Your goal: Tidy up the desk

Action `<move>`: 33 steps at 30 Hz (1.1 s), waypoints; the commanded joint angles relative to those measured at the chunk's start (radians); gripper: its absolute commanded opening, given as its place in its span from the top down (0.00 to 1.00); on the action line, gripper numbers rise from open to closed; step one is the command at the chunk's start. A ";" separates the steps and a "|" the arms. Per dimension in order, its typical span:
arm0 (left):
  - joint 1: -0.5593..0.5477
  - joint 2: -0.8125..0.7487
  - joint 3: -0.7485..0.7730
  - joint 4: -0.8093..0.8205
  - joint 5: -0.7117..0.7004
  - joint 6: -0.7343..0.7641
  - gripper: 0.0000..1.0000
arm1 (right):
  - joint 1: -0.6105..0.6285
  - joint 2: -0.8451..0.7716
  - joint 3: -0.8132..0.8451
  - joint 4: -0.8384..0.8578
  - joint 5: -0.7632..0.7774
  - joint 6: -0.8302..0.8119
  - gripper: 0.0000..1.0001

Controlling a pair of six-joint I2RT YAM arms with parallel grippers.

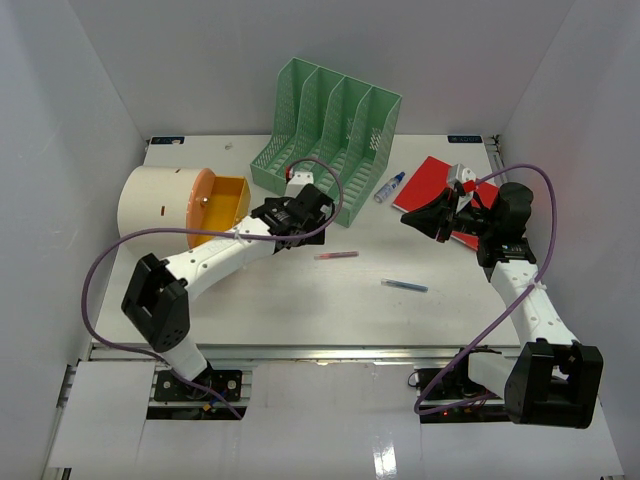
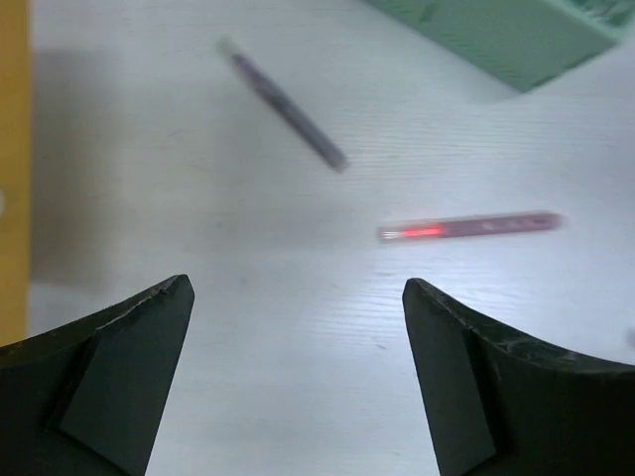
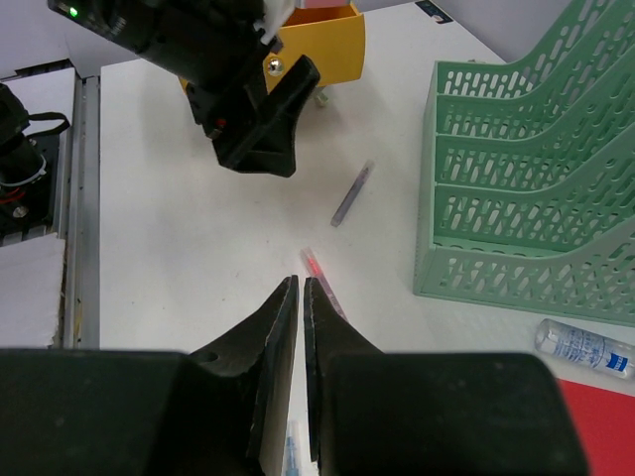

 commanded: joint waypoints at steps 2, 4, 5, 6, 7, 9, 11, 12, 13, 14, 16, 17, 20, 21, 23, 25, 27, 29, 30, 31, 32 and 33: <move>0.010 -0.029 0.004 0.210 0.260 0.021 0.02 | -0.009 0.000 -0.001 0.016 -0.014 -0.002 0.87; 0.015 0.000 0.019 0.205 0.231 -0.038 0.02 | -0.009 0.000 0.001 0.014 -0.013 -0.004 0.87; 0.025 0.017 0.030 0.180 0.189 -0.119 0.03 | -0.010 -0.001 0.001 0.013 -0.012 -0.004 0.87; 0.038 0.042 0.043 0.145 0.139 -0.219 0.04 | -0.012 -0.003 0.001 0.012 -0.009 -0.005 0.87; 0.052 0.068 0.059 0.104 0.092 -0.318 0.06 | -0.014 -0.005 0.001 0.011 -0.007 -0.005 0.87; 0.090 0.138 0.127 -0.021 0.055 -0.472 0.16 | -0.018 -0.008 0.000 0.009 -0.006 -0.004 0.87; 0.129 0.228 0.223 -0.146 0.048 -0.561 0.20 | -0.021 -0.009 0.001 0.006 -0.006 -0.004 0.87; 0.135 0.245 0.249 -0.159 0.050 -0.574 0.20 | -0.023 -0.009 0.003 0.006 -0.007 -0.001 0.88; 0.144 0.262 0.261 -0.156 0.055 -0.577 0.21 | -0.024 -0.009 0.004 0.005 -0.007 -0.001 0.88; 0.155 0.277 0.267 -0.145 0.063 -0.576 0.21 | -0.024 -0.009 0.004 0.003 -0.007 -0.001 0.88; 0.168 0.296 0.276 -0.136 0.075 -0.576 0.21 | -0.026 -0.006 0.007 0.000 -0.010 -0.002 0.88; 0.175 0.314 0.284 -0.136 0.079 -0.578 0.22 | -0.027 -0.007 0.009 -0.002 -0.010 -0.003 0.88; 0.198 0.348 0.299 -0.139 0.084 -0.586 0.24 | -0.029 -0.009 0.010 -0.006 -0.010 -0.008 0.88; 0.198 0.356 0.302 -0.139 0.084 -0.586 0.24 | -0.029 -0.009 0.011 -0.009 -0.012 -0.008 0.88; 0.209 0.379 0.305 -0.136 0.091 -0.583 0.29 | -0.029 -0.008 0.011 -0.010 -0.012 -0.009 0.88; 0.218 0.395 0.307 -0.136 0.102 -0.578 0.32 | -0.029 -0.004 0.012 -0.012 -0.010 -0.013 0.88; 0.224 0.418 0.308 -0.131 0.115 -0.566 0.36 | -0.031 -0.001 0.013 -0.015 -0.010 -0.013 0.88; 0.231 0.445 0.311 -0.131 0.120 -0.563 0.39 | -0.031 0.000 0.015 -0.018 -0.010 -0.014 0.88; 0.232 0.450 0.313 -0.131 0.126 -0.559 0.40 | -0.031 -0.001 0.015 -0.018 -0.011 -0.016 0.88; 0.235 0.458 0.313 -0.129 0.130 -0.556 0.42 | -0.031 -0.001 0.015 -0.020 -0.011 -0.017 0.88; 0.238 0.467 0.314 -0.127 0.133 -0.553 0.43 | -0.033 -0.002 0.016 -0.021 -0.010 -0.017 0.88; 0.241 0.476 0.316 -0.125 0.138 -0.552 0.45 | -0.035 -0.003 0.015 -0.021 -0.010 -0.017 0.88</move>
